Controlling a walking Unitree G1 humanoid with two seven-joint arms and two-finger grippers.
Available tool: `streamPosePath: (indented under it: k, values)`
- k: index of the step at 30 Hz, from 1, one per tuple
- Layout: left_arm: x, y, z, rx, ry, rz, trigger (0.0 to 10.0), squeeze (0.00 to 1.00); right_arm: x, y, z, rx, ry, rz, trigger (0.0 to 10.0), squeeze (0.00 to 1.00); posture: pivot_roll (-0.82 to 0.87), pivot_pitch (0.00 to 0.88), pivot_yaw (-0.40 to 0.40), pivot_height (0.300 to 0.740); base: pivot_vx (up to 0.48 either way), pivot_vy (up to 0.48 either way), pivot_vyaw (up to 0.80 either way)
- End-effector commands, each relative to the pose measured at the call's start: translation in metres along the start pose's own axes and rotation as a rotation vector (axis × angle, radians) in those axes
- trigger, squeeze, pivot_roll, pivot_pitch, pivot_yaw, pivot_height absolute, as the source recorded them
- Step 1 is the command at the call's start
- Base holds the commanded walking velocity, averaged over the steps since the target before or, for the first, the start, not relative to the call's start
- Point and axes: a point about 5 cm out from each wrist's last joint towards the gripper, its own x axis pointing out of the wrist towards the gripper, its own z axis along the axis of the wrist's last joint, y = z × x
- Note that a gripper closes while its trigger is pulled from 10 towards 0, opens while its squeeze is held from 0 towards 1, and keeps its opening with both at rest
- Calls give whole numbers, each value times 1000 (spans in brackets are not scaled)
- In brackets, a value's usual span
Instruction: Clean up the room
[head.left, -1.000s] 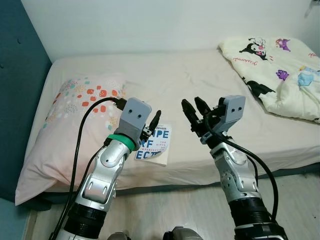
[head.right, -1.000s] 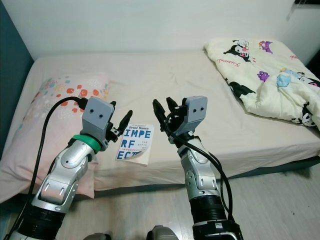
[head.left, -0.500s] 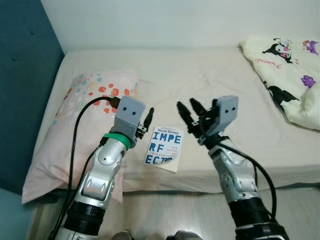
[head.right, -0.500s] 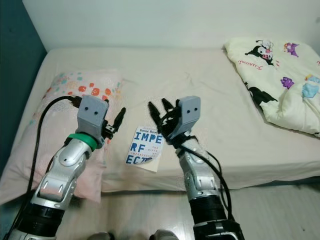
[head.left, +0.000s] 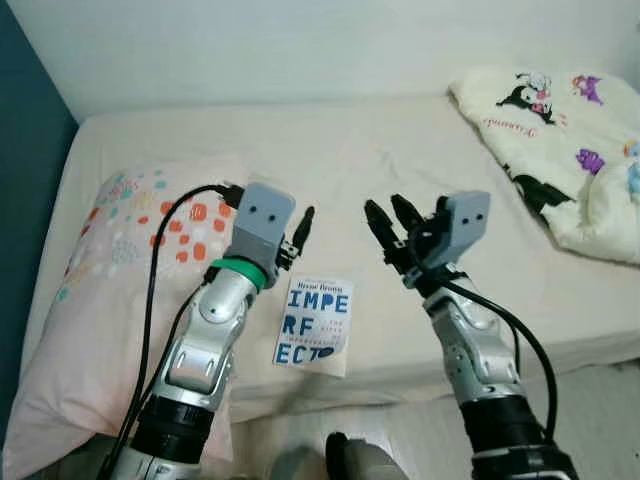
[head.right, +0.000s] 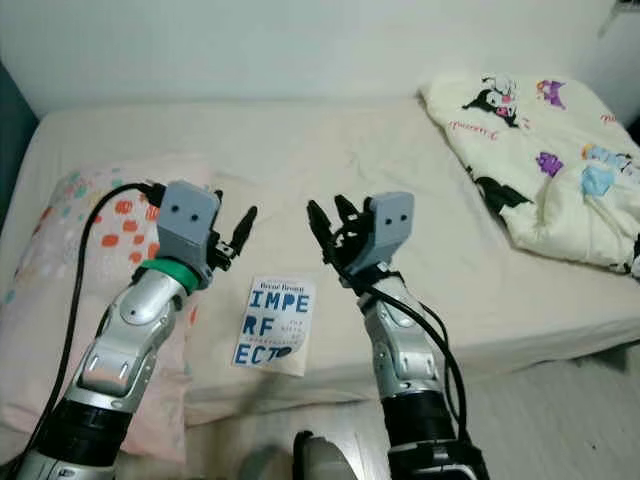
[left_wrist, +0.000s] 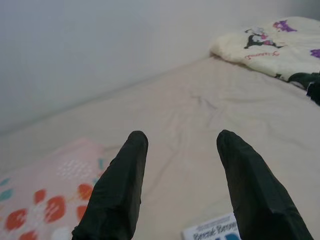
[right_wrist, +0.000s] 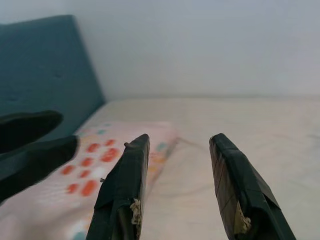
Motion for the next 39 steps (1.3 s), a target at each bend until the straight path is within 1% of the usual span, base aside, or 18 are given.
streamPosePath:
  k: [1, 17, 19, 30, 39]
  values:
    - [-3, 0, -5, -10, 20, -4, 10000, 0, -3, 0, -2, 14, 5, 0, 10000, 0, -19, 19, -1, 740, 0, 0, 0]
    - [-4, -2, -6, -9, 24, -14, 10000, 0, -4, 3, -4, 34, 8, 2, 10000, 0, -16, 24, 3, 740, 0, 0, 0]
    - [-5, -2, -6, -7, 26, -15, 10000, 0, -5, 3, -5, 32, 21, 1, 10000, 0, -16, 24, 3, 736, 0, 0, 0]
    - [-7, -9, -10, -6, 37, -32, 10000, 0, -7, 5, -7, 78, 17, 12, 10000, 0, -15, 30, 7, 686, 0, 0, 0]
    - [-8, -7, -10, -2, 40, -30, 10000, 0, -8, 7, -9, 100, 22, 16, 10000, 0, -6, 39, 8, 651, 0, 0, 0]
